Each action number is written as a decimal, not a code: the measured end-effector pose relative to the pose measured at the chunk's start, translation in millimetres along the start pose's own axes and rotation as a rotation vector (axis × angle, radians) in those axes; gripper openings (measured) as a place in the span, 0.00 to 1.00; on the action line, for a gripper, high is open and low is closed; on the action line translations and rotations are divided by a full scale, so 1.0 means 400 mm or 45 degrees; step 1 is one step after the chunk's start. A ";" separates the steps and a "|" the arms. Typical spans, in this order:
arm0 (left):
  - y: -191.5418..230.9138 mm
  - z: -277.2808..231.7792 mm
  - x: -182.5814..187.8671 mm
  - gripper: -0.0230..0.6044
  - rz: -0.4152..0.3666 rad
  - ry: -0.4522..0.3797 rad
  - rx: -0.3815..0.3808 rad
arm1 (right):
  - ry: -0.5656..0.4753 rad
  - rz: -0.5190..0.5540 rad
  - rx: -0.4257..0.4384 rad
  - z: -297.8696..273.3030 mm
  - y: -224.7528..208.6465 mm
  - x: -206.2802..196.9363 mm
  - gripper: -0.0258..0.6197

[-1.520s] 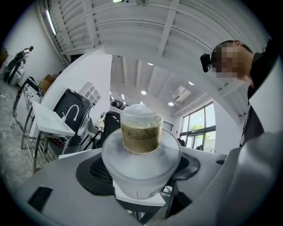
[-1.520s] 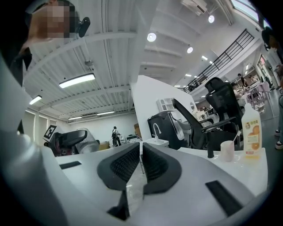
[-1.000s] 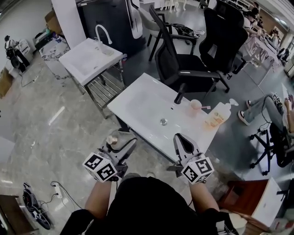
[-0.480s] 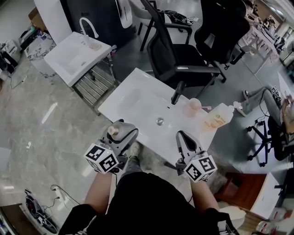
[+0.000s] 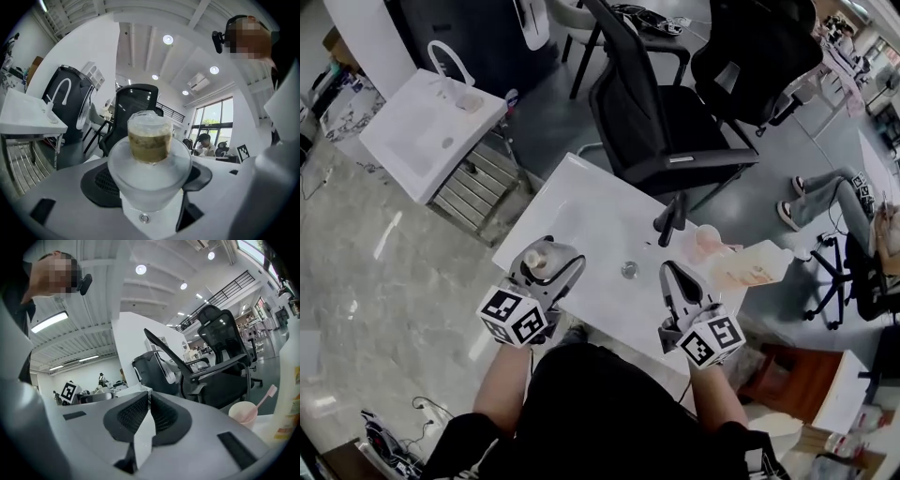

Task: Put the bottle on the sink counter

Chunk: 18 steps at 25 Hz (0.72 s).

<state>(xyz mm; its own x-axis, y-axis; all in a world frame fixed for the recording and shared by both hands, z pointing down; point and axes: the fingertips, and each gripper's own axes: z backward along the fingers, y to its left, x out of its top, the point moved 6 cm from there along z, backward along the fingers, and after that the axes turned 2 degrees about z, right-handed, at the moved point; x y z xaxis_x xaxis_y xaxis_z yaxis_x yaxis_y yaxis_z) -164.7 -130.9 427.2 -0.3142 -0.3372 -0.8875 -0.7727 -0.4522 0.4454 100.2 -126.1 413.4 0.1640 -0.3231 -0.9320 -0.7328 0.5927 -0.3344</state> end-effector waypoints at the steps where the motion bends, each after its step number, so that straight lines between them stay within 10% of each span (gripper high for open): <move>1: 0.022 -0.015 0.001 0.60 0.000 0.015 -0.003 | 0.002 -0.005 -0.003 -0.021 -0.002 0.000 0.09; 18: 0.273 -0.259 -0.084 0.60 -0.020 0.307 -0.034 | 0.207 -0.018 -0.153 -0.169 0.014 -0.110 0.09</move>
<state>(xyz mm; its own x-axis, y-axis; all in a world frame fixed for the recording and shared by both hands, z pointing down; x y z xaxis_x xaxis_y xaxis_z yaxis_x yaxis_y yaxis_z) -181.4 -254.5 517.7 -0.1585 -0.5159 -0.8418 -0.7605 -0.4799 0.4373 44.1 -158.6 461.9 0.0730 -0.4511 -0.8895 -0.8064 0.4980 -0.3188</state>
